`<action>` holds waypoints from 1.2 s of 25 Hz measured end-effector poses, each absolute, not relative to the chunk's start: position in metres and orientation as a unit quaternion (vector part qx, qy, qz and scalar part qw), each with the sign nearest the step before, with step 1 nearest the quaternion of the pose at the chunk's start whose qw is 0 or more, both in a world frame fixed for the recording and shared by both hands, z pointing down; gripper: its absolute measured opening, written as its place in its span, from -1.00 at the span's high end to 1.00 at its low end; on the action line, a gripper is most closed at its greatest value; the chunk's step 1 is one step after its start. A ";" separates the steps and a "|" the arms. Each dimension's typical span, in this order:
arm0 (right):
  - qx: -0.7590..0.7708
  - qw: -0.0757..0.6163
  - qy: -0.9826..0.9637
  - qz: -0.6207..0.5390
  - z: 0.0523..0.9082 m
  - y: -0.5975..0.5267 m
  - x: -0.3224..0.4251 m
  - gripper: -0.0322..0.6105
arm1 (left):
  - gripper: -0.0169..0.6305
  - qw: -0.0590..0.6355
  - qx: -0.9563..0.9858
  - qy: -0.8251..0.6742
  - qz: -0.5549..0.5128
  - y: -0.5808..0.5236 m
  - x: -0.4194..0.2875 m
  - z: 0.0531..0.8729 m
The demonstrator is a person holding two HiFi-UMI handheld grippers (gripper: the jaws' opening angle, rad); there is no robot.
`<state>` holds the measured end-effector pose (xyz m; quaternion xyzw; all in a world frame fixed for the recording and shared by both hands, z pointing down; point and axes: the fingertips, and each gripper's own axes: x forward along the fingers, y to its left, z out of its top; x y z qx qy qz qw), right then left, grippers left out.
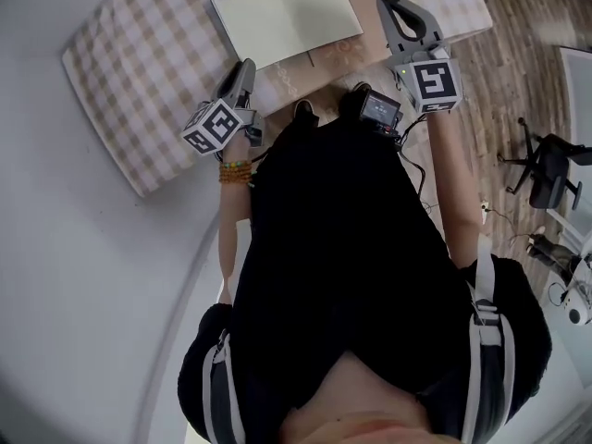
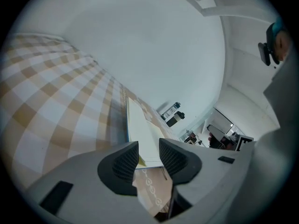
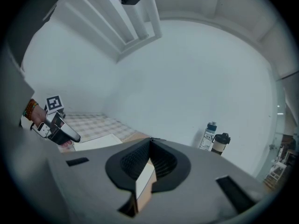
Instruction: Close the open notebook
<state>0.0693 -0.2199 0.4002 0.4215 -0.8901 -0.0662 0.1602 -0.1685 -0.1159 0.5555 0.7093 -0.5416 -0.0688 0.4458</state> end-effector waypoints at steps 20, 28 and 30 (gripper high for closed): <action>0.410 0.157 -0.897 -0.047 0.417 -0.221 0.045 0.89 | 0.47 0.476 0.711 -0.509 -0.093 -0.107 -0.167 0.556; 0.409 0.157 -0.898 -0.048 0.421 -0.214 0.039 0.89 | 0.47 0.507 0.696 -0.490 -0.136 -0.107 -0.168 0.560; 0.407 0.157 -0.898 -0.049 0.421 -0.212 0.035 0.89 | 0.47 0.517 0.689 -0.487 -0.144 -0.107 -0.170 0.564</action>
